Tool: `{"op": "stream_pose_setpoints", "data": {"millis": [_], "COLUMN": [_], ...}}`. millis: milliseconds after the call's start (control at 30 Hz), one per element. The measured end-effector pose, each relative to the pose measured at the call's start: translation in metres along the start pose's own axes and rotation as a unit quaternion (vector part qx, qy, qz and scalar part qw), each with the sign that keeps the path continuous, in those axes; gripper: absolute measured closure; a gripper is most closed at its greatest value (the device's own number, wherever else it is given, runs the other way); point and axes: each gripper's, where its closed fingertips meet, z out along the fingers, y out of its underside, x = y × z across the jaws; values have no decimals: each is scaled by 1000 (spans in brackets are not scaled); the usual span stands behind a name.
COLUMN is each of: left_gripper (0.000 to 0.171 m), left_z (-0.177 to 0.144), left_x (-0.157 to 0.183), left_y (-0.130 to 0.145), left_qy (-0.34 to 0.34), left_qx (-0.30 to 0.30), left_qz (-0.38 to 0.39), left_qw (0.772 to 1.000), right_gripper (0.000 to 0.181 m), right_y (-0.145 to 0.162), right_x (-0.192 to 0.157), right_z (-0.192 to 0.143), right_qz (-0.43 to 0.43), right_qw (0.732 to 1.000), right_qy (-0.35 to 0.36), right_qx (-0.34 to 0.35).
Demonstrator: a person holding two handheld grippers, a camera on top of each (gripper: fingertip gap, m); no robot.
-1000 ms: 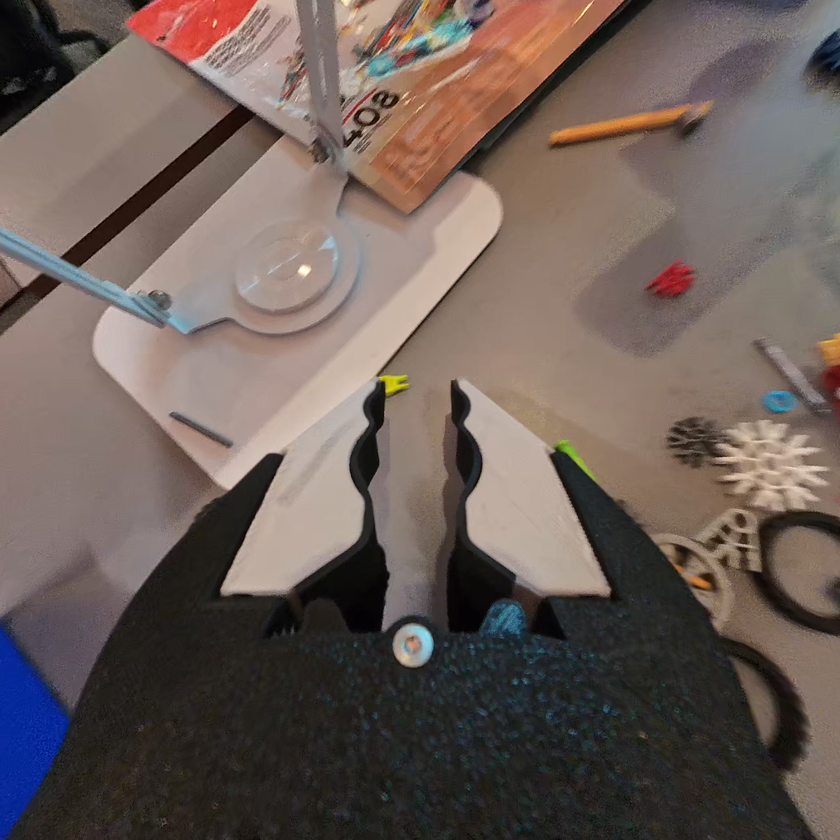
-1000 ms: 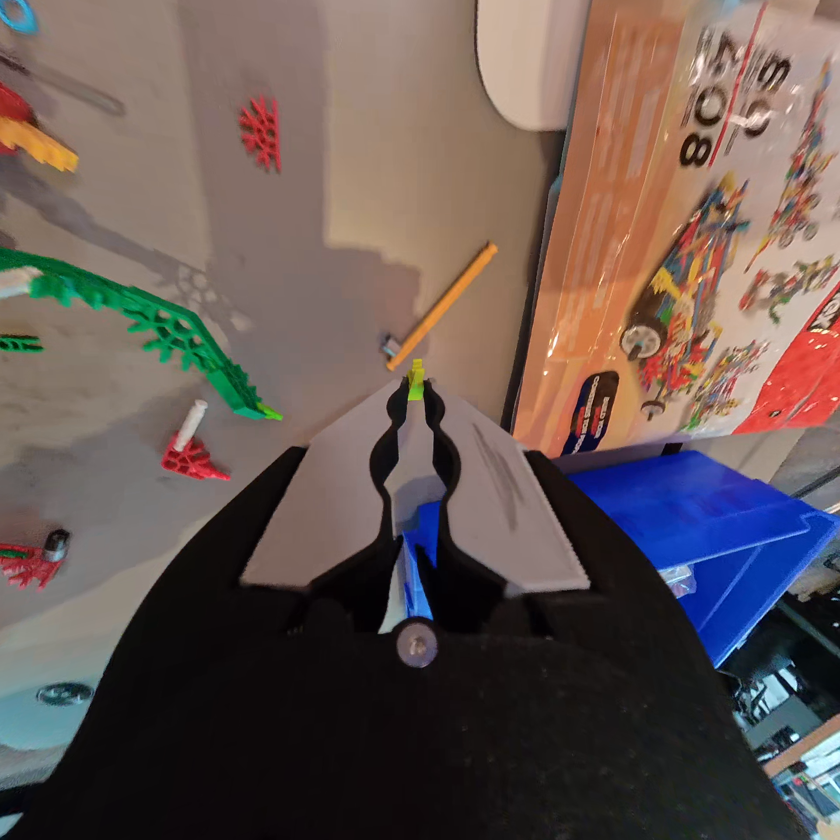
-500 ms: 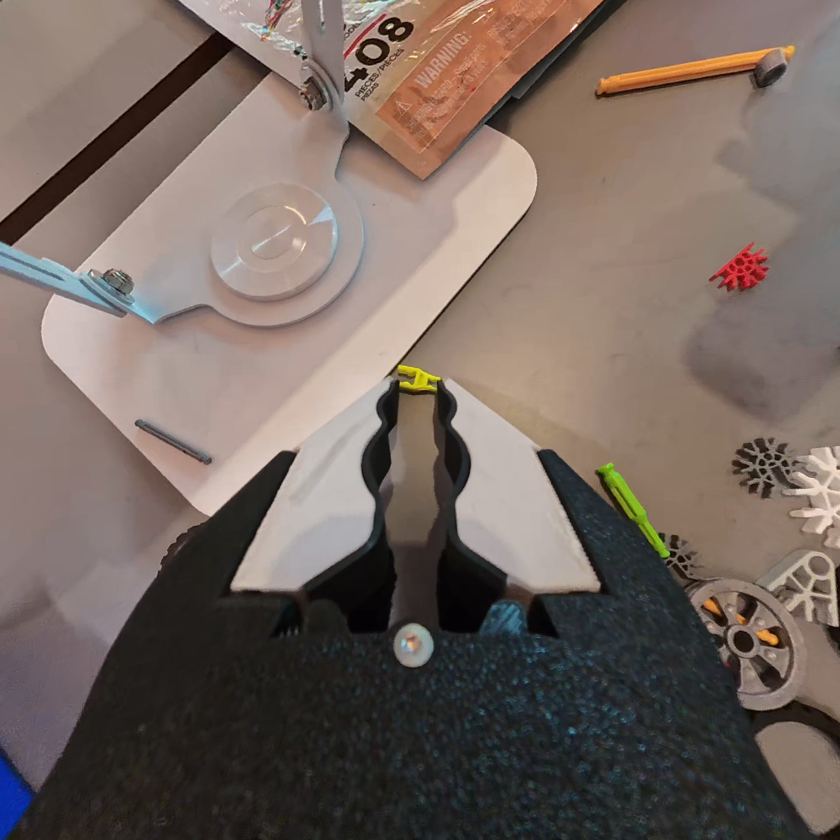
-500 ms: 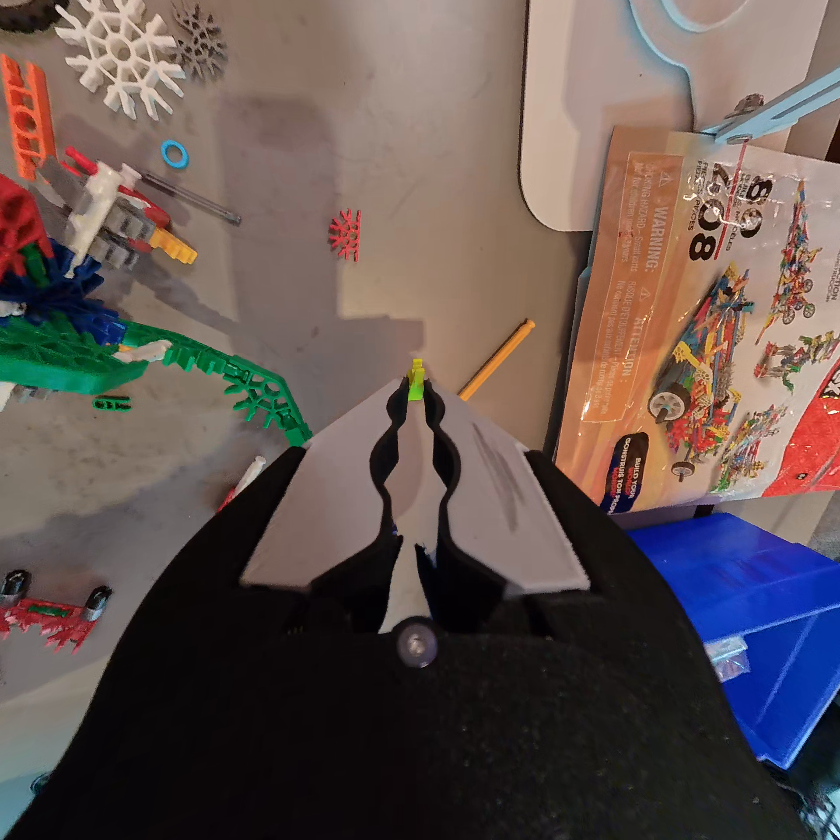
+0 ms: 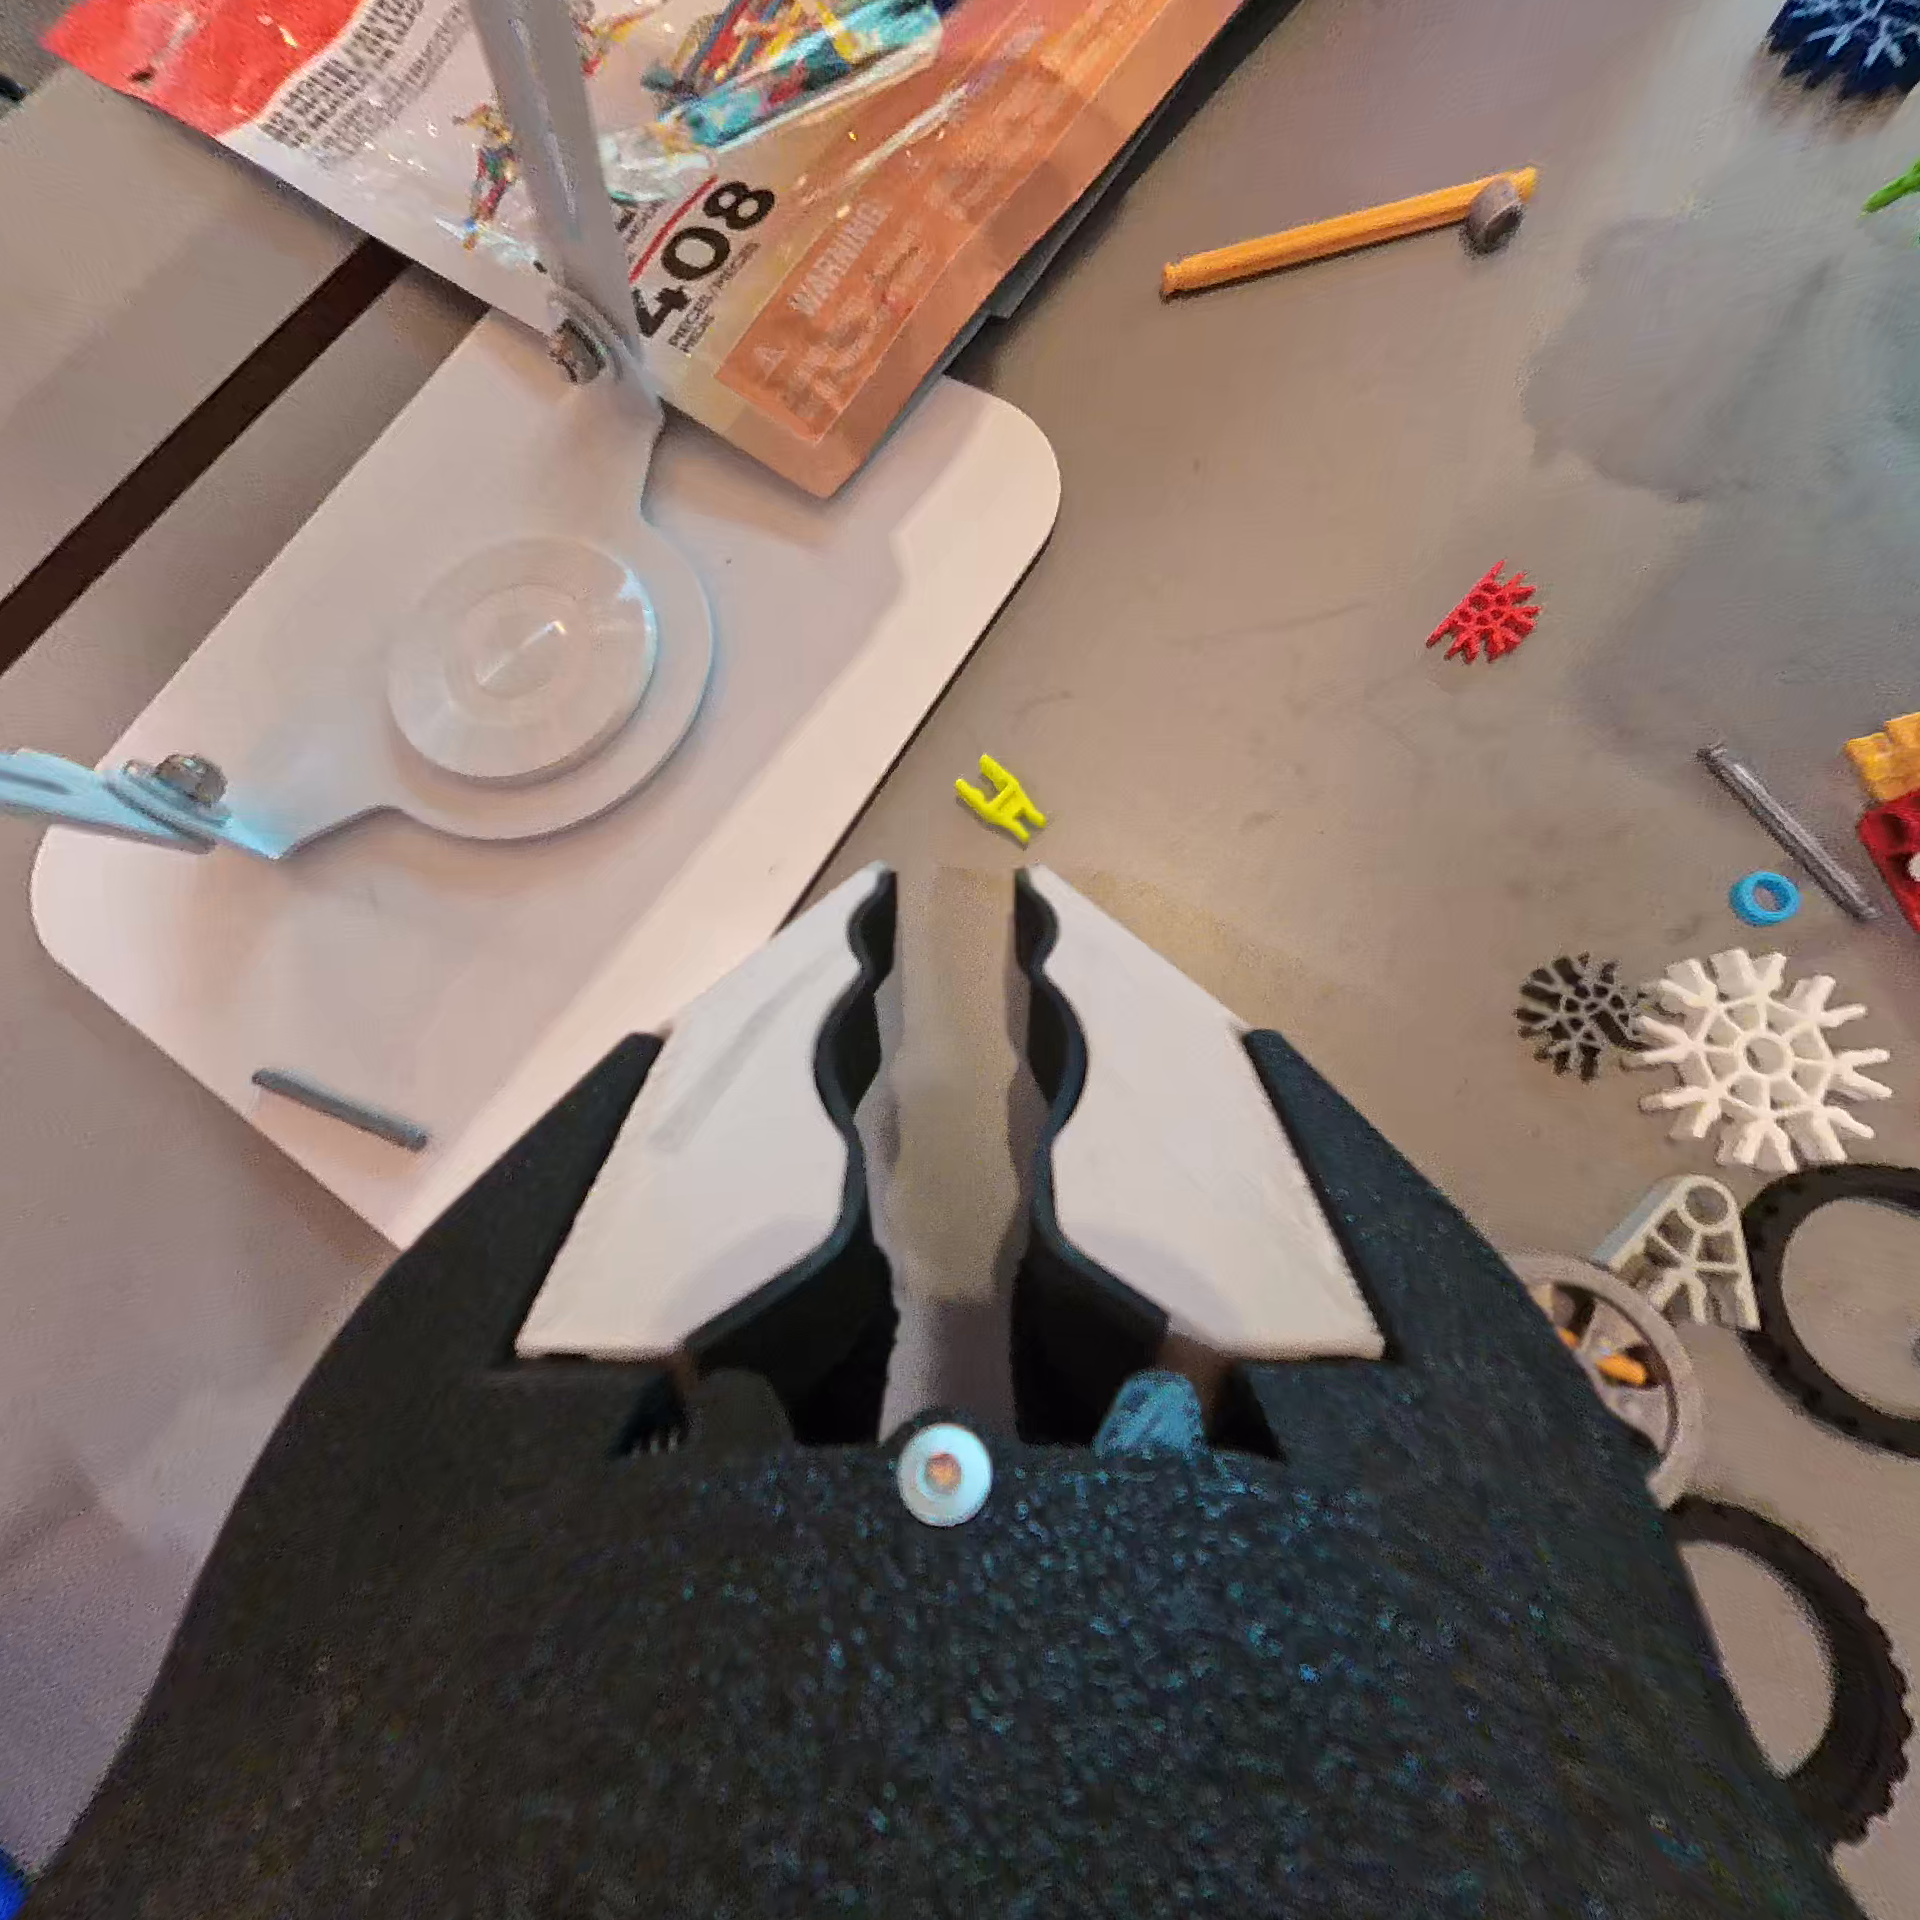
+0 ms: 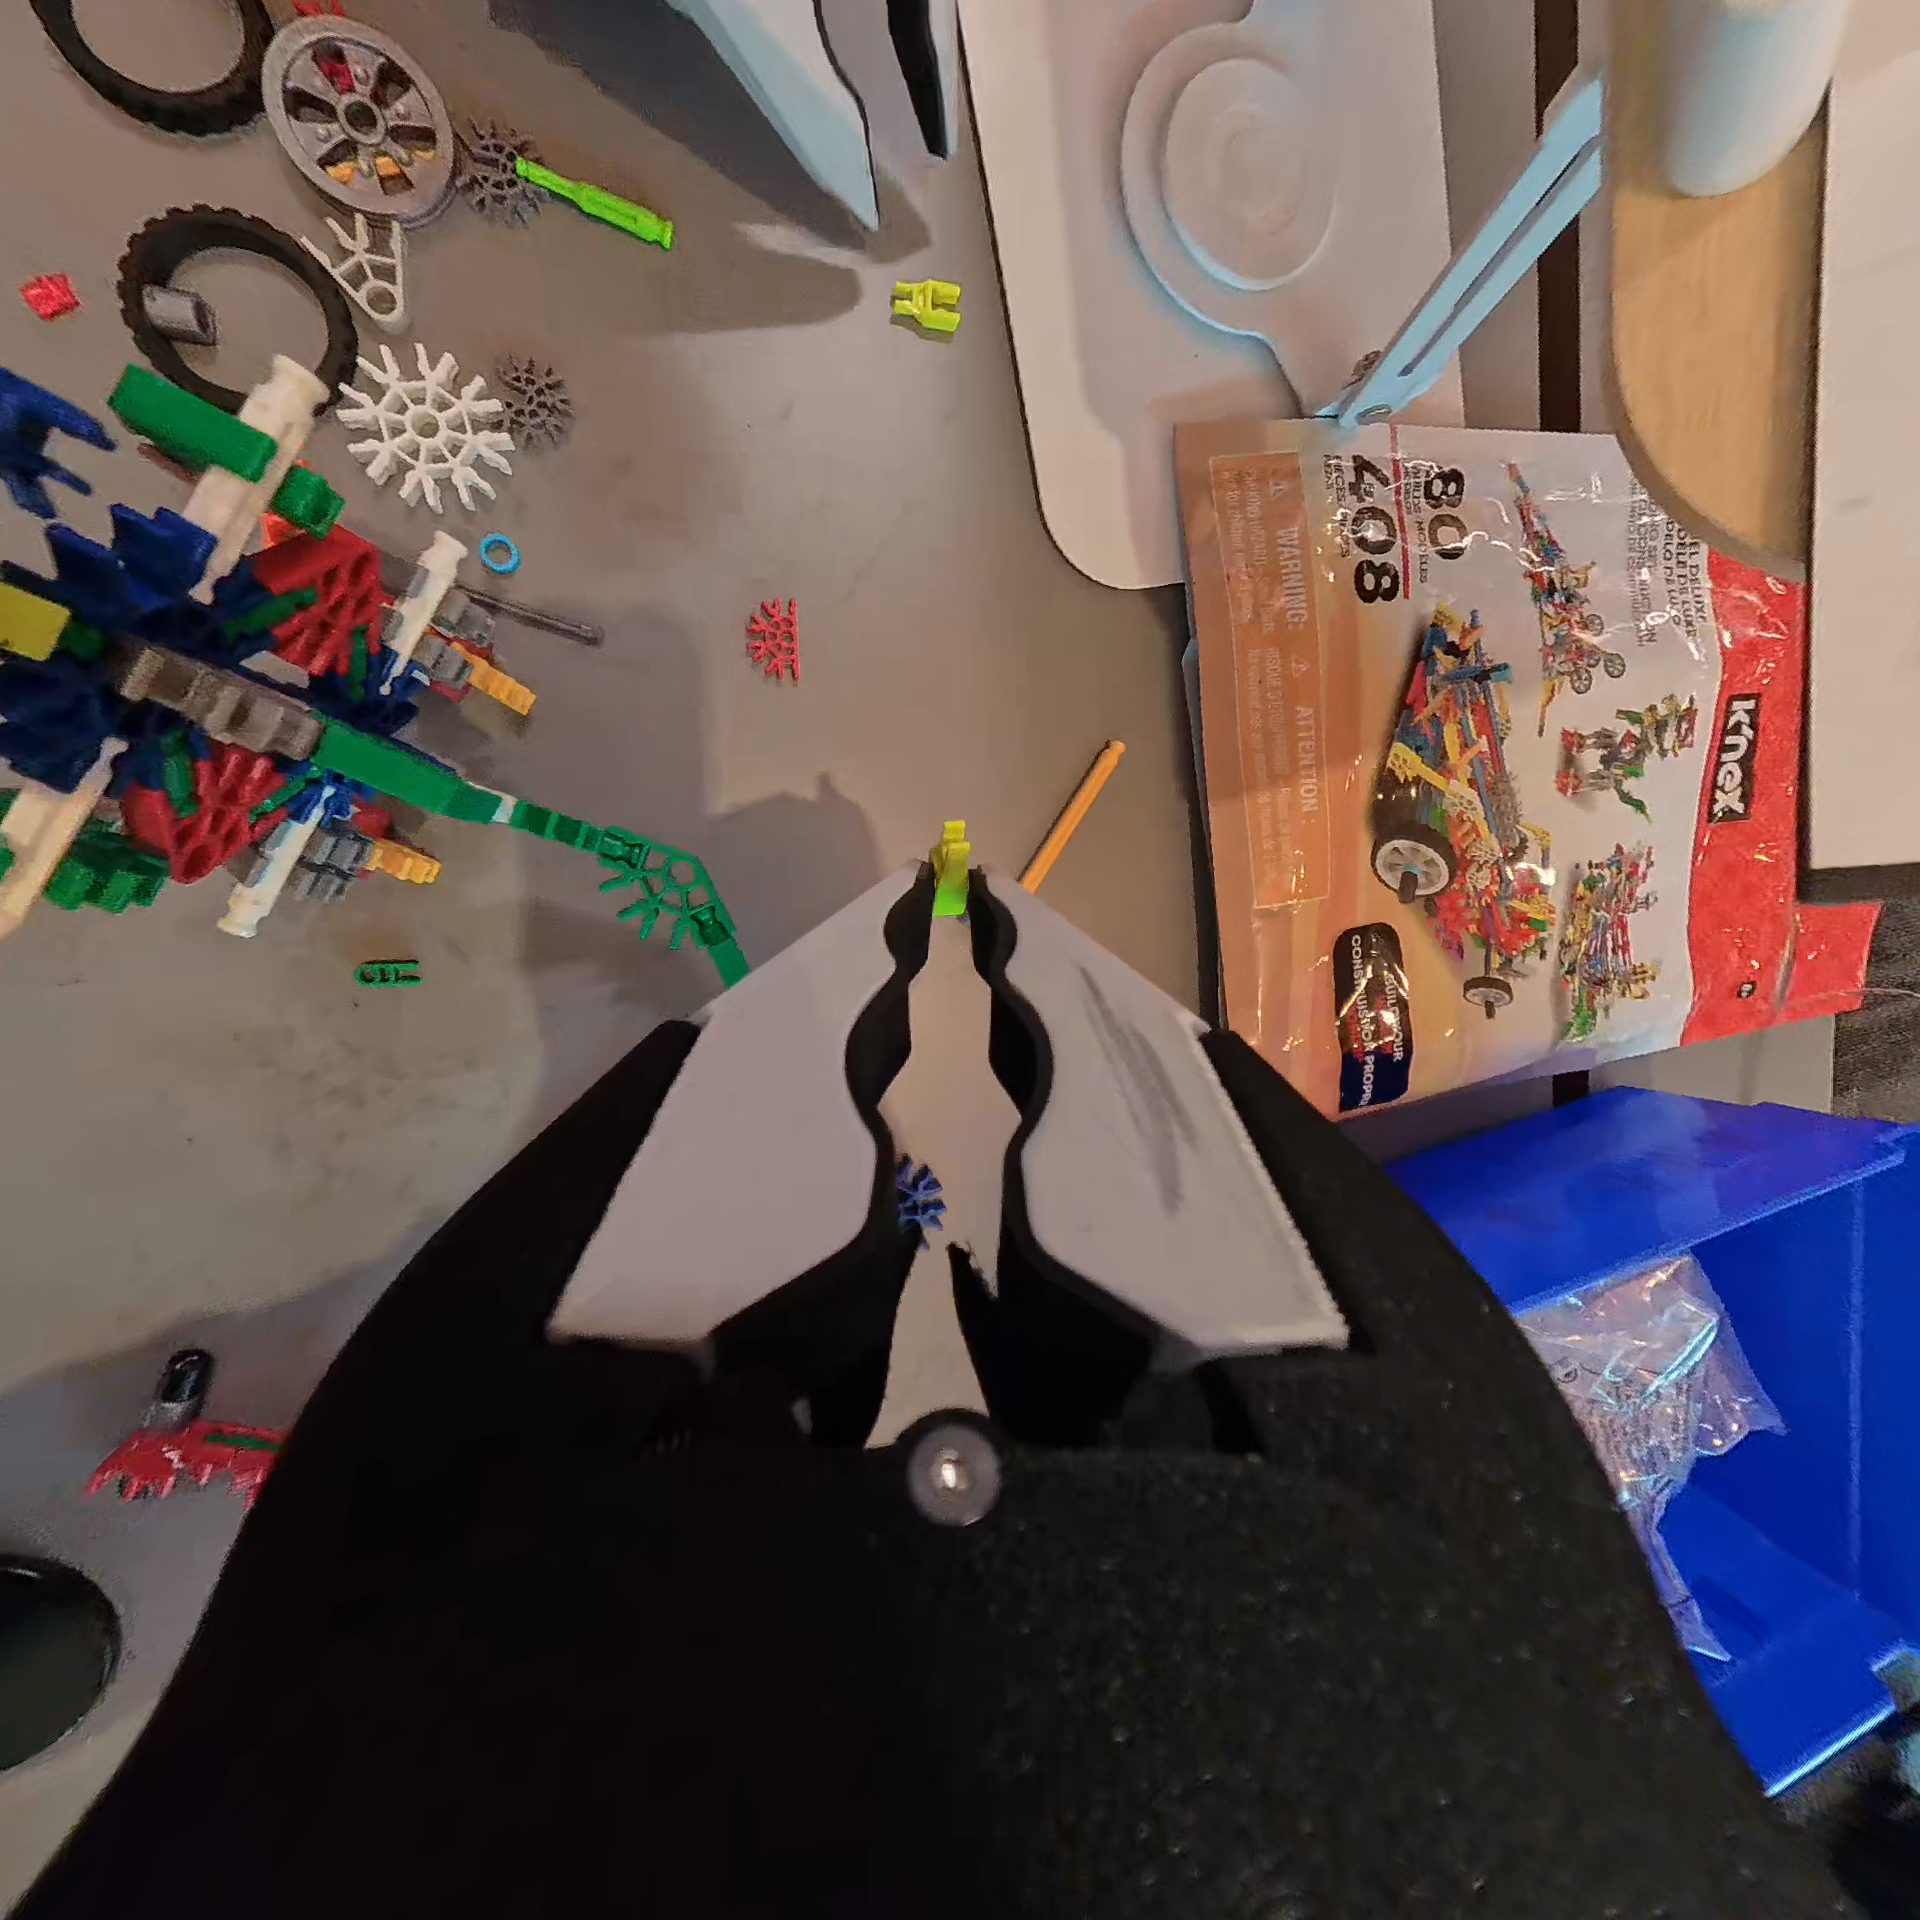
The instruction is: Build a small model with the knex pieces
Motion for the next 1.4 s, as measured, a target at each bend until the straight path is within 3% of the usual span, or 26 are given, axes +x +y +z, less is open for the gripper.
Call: {"op": "stream_pose_setpoints", "data": {"millis": [200,367,567,733,933,1133,1400], "left_gripper": [148,164,165,164,164,164,164], "left_z": [20,27,23,-15,-80,-100,-95], "left_x": [14,11,14,34,86,159,180], "left_y": [-4,-7,-8,-18,-1,48,82], "left_qy": [24,7,10,28,54,91,84], "left_qx": [-21,-27,-15,14,35,5,-13], "left_qz": [-31,-37,-17,-3,19,42,40], "left_qw": [999,999,1000,1000,998,995,996], "right_gripper": [176,176,176,176,176,176,176], "right_y": [3,4,6,16,10,-33,-72], "right_x": [-10,-9,-12,-31,-105,-192,-233], "right_z": [1,-3,-30,-74,-109,-54,50], "right_qz": [5,23,44,68,67,44,107], "right_qw": [1000,999,997,992,988,991,984], "right_qy": [1,6,35,89,101,24,-31], "right_qx": [5,27,53,58,93,125,143]}}
